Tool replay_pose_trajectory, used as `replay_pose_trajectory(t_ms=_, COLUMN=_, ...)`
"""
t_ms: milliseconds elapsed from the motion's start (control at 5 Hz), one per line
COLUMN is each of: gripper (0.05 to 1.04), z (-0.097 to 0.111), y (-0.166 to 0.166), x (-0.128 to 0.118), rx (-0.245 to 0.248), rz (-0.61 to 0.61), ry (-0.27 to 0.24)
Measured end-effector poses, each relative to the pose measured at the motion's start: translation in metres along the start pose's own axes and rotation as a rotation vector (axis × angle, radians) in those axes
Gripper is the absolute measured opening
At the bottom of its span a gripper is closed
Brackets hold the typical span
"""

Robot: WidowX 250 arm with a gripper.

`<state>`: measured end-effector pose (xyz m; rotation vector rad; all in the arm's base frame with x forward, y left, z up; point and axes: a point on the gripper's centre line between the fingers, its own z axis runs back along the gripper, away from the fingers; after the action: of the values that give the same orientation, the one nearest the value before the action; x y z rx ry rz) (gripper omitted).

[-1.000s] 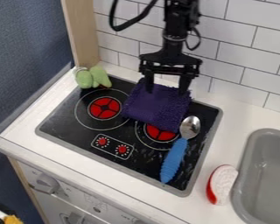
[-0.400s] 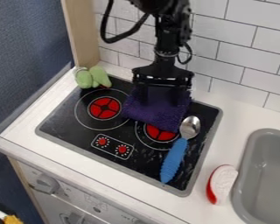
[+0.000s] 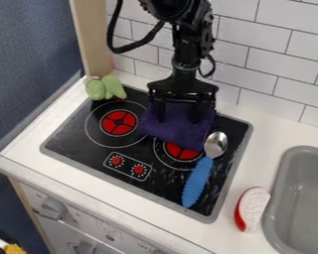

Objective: Put the green cloth on the left burner

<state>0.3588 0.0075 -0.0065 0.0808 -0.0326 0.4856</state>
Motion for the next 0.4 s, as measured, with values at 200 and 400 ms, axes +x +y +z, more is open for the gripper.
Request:
replay_pose_trajectory(t_ms=200, gripper=1.0, z=0.001, y=0.011, x=-0.009, rx=0.002, rz=0.025, ry=0.017)
replay_pose_trajectory(t_ms=400, gripper=1.001, z=0.004, y=0.027, x=-0.021, rx=0.021, rz=0.052, ry=0.023)
